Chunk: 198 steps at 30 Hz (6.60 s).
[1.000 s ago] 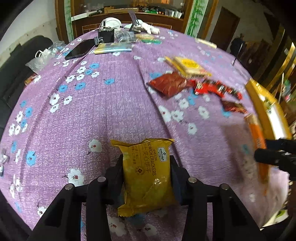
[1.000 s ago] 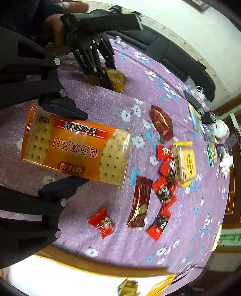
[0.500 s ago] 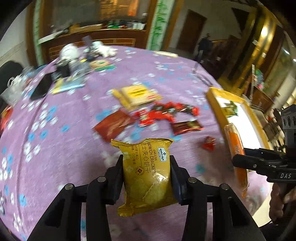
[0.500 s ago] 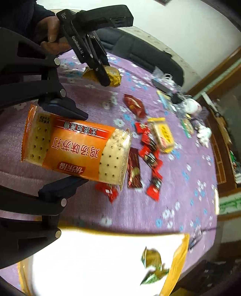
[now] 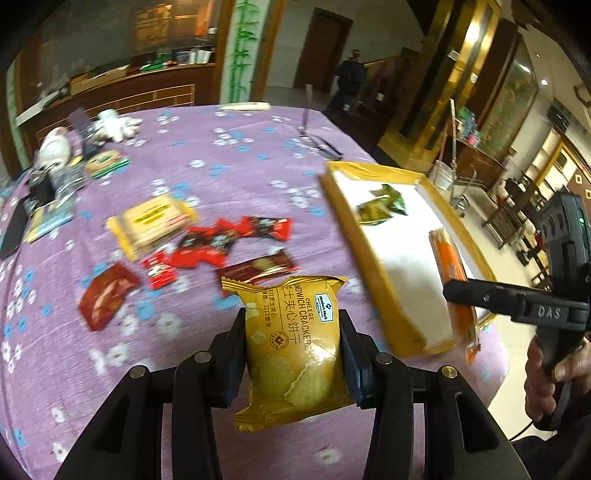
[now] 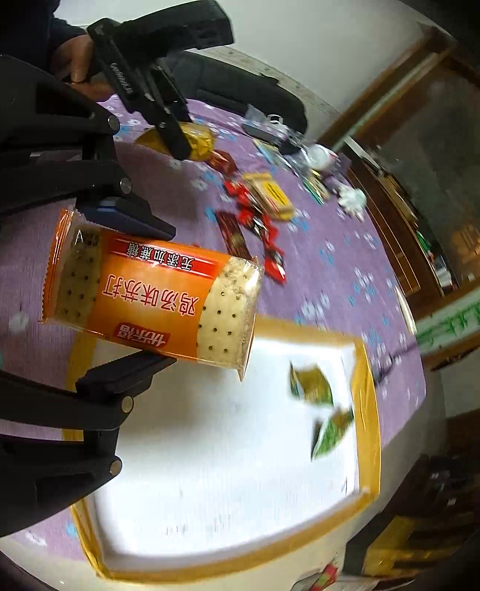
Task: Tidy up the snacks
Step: 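Carry both cracker packs into the yellow tray and release them, then move both open grippers back over the candies on the table, then grasp a red candy with the left gripper while the right grasps a dark red candy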
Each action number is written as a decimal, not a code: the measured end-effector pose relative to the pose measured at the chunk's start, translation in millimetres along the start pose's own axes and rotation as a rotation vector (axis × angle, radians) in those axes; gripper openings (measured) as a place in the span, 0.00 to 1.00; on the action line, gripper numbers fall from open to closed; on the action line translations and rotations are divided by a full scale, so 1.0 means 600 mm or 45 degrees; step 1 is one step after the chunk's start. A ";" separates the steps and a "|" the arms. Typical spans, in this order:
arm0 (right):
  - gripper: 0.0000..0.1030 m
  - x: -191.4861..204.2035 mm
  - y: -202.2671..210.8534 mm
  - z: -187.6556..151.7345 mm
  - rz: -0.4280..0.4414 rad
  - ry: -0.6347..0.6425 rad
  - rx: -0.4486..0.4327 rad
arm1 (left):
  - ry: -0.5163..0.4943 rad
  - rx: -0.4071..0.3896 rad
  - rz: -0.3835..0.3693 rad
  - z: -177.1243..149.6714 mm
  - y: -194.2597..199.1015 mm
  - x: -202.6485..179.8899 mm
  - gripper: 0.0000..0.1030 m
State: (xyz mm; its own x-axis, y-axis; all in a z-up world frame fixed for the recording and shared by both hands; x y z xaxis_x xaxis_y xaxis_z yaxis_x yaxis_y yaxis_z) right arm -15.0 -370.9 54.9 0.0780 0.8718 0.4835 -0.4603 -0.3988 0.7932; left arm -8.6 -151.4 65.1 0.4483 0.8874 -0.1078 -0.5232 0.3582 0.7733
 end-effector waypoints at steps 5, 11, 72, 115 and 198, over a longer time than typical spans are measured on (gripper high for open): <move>0.57 -0.055 0.026 0.033 -0.005 -0.046 -0.034 | -0.026 -0.001 -0.052 0.039 -0.024 -0.056 0.45; 0.57 -0.114 0.043 0.064 -0.011 -0.061 -0.033 | -0.067 0.002 -0.109 0.090 -0.067 -0.129 0.45; 0.59 -0.196 -0.022 0.127 -0.252 -0.045 -0.173 | -0.190 0.142 -0.068 0.095 -0.231 -0.266 0.68; 0.64 0.236 -0.108 -0.100 -0.130 0.368 -0.055 | 0.092 -0.091 0.330 -0.127 0.101 0.347 0.73; 0.23 0.283 -0.222 -0.129 -0.038 0.379 0.253 | 0.073 0.044 0.101 -0.165 0.025 0.224 0.37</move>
State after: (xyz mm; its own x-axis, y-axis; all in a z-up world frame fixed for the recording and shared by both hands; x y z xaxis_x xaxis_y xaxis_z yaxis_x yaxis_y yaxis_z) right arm -8.6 -147.6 2.7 -0.1859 0.9168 0.3535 -0.2781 -0.3942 0.8760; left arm -28.1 2.1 0.2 0.3641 0.9279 -0.0803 -0.5294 0.2771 0.8018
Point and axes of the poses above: each gripper's, at about its wrist camera, not at the fingertips, and y roughly against the way its jaws point, x to its left, z to its top, the point moved 4 cm from there along -y, roughly the way its jaws point, and after that the axes turned 11 degrees about -y, right-handed, at the moved point
